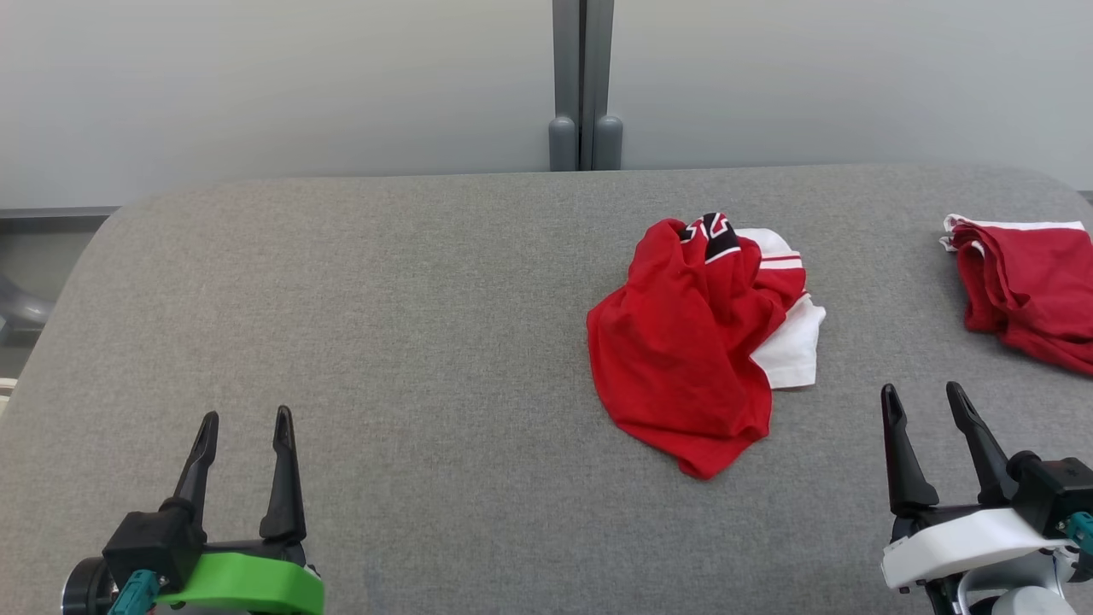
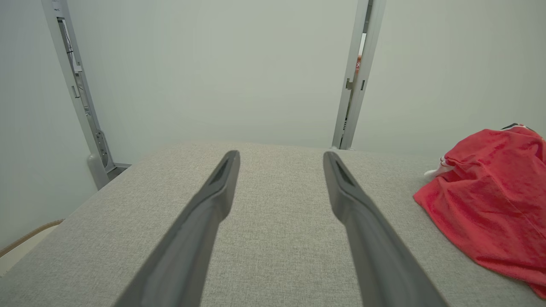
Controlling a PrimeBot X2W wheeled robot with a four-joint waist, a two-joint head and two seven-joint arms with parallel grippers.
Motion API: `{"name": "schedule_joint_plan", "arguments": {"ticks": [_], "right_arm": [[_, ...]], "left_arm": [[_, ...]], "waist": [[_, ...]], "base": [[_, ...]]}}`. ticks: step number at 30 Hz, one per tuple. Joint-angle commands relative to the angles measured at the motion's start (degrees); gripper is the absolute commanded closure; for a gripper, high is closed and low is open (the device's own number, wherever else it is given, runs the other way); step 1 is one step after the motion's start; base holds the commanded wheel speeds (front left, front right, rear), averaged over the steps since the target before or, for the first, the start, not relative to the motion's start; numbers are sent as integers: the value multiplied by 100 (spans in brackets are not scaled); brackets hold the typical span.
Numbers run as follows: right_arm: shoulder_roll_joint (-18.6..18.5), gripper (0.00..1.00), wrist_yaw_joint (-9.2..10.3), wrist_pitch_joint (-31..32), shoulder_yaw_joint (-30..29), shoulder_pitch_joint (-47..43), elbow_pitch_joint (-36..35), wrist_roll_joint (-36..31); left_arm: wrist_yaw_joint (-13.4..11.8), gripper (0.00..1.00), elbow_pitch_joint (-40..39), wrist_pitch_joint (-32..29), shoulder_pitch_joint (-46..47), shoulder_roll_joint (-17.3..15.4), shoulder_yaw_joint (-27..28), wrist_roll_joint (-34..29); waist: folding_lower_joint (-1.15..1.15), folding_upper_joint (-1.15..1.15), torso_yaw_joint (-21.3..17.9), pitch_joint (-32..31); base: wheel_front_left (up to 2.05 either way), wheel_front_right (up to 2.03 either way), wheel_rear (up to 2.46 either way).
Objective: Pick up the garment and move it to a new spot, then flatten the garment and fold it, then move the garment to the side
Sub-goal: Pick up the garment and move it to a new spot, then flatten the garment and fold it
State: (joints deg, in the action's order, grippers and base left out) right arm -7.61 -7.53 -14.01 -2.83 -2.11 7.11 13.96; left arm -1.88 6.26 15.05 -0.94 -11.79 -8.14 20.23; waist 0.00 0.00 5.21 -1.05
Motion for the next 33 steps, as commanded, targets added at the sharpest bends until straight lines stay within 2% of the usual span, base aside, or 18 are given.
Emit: {"name": "schedule_joint_plan", "arguments": {"ticks": [1,33], "right_arm": [[8,0,9,15,6,-79,-2,-14],[-5,0,9,108,80,-120,-31,34]], "left_arm": [[37,0,24,15,-109,13,34,-62],[274,0,100,15,-94,263,334,-342]], "waist": [[0,0,2,-2],[0,0,4,50]], "base": [[0,0,0],[0,0,0]]}}
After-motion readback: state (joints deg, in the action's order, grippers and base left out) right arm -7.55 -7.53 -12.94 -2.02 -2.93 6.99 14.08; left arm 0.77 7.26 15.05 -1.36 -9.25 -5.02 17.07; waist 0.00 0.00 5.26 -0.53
